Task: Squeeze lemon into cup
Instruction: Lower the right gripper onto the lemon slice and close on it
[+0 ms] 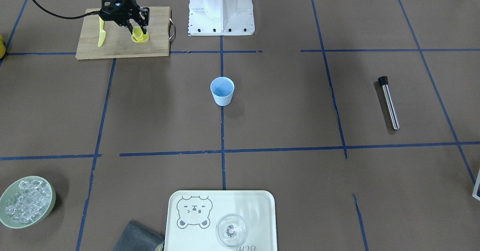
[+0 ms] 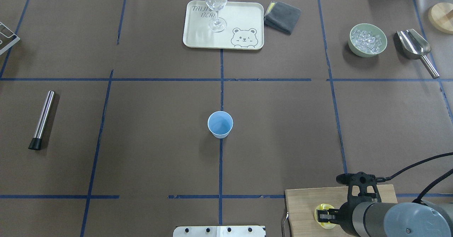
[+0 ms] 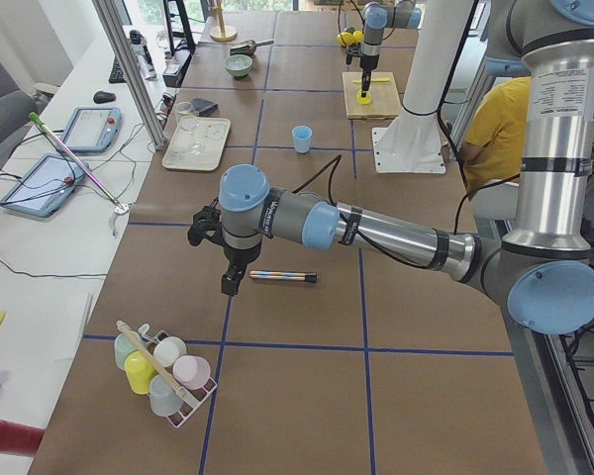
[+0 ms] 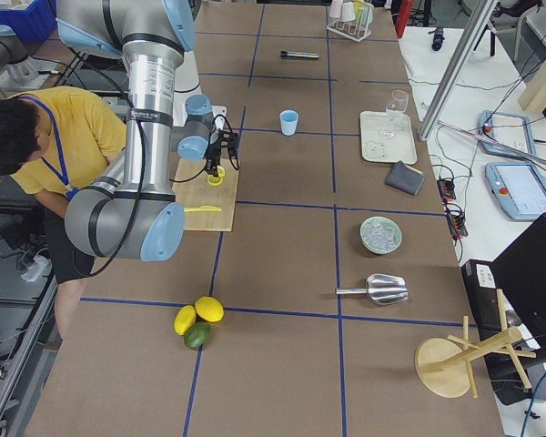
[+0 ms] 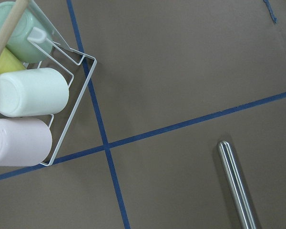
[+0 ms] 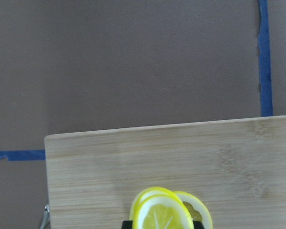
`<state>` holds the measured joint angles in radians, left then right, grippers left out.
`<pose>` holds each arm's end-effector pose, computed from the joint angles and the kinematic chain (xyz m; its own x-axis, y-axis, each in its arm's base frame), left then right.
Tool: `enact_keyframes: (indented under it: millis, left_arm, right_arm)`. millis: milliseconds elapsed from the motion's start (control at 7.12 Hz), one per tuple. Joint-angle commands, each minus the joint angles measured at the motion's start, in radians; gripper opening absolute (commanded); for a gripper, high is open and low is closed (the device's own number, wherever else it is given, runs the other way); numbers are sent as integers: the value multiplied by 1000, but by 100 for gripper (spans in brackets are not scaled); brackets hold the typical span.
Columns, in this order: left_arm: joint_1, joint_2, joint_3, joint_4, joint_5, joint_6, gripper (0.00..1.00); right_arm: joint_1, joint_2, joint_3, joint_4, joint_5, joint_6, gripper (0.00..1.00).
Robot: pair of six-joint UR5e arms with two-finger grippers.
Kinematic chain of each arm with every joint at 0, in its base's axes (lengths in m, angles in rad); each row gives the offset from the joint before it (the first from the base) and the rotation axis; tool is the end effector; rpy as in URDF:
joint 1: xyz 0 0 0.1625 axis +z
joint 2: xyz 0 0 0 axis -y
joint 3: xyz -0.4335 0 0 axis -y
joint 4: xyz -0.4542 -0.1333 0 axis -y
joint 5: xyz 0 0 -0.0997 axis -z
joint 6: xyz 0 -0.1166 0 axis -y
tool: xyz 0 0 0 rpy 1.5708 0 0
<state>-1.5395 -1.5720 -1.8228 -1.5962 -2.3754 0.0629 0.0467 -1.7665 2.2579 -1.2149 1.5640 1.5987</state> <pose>-0.0318 -0.5596 0.5325 0.6836 0.2797 -0.6741 -0.0732 0.9453 0.3180 -0.4628 -0.1559 0.3759 0.6596 0.0588 0.7493 -0.0702 0.9974 -0.0164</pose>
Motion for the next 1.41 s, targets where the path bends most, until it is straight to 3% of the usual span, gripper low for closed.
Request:
enact_keyframes:
  millis: [0,1265]
  left_arm:
    - [-1,15,-18,1,-1,0,100]
    - [-1,23,-21,1,-1,0,100]
  right_arm:
    - [1,-33,34,0,1,0,49]
    - [54,-39,87,2,10,0,51]
